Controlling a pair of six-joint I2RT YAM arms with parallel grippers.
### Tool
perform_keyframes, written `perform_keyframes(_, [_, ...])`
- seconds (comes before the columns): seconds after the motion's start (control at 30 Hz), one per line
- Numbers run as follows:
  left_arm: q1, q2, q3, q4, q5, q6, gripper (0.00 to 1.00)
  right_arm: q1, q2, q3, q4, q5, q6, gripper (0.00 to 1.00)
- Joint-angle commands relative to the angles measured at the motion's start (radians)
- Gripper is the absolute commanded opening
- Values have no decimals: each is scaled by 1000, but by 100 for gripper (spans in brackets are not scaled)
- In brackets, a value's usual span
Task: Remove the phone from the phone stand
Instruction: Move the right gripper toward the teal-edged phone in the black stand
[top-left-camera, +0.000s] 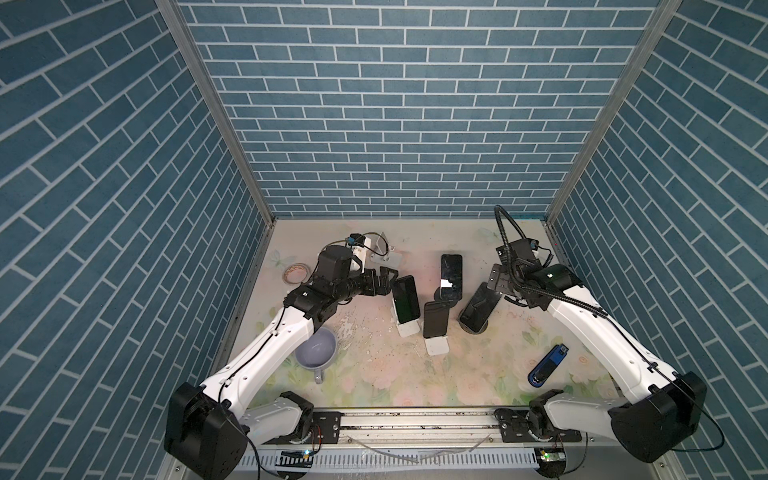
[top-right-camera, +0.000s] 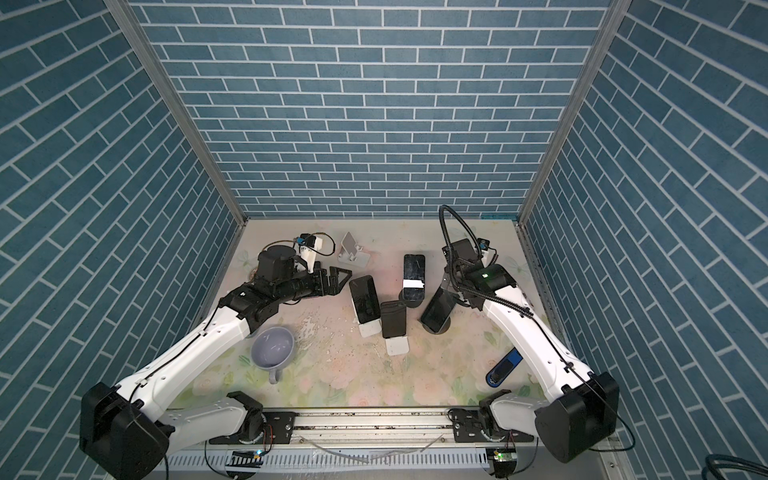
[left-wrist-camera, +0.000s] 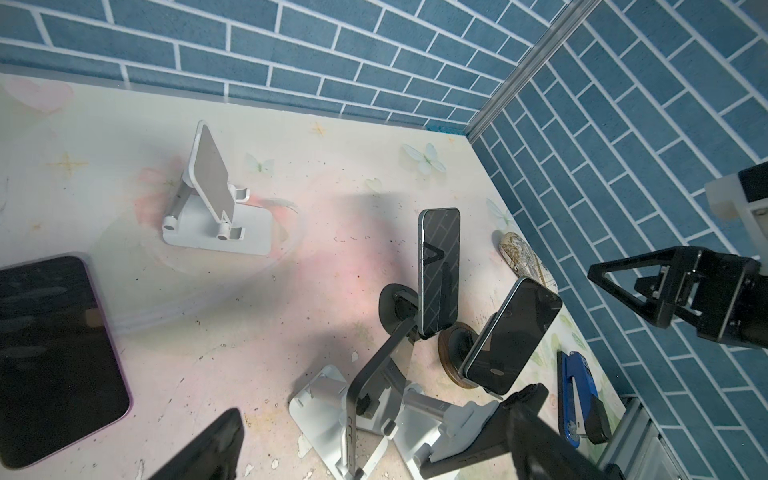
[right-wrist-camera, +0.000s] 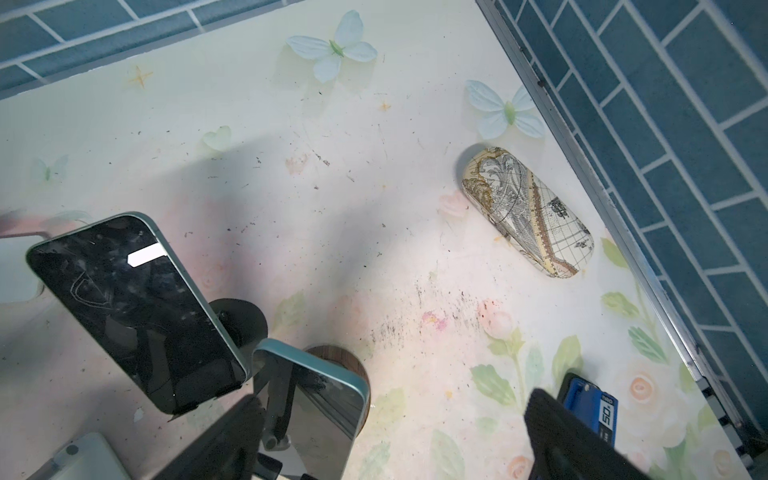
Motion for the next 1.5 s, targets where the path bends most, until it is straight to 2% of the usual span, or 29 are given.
perform_keyframes(0.0, [-4,21,8,-43,1,10,100,32,25,41,-54,58,88,99])
perform_keyframes(0.53, [-3,66,-19,-50,31,45,100,198,128,37,-32,215,379,99])
perform_keyframes(0.73, [-4,70,-20,-51,41,60,100,211,162,24,-4,186,437,99])
perform_keyframes(1.47, [-2,67,-38,-50,47,102,100,195,265,-5,54,82,449,99])
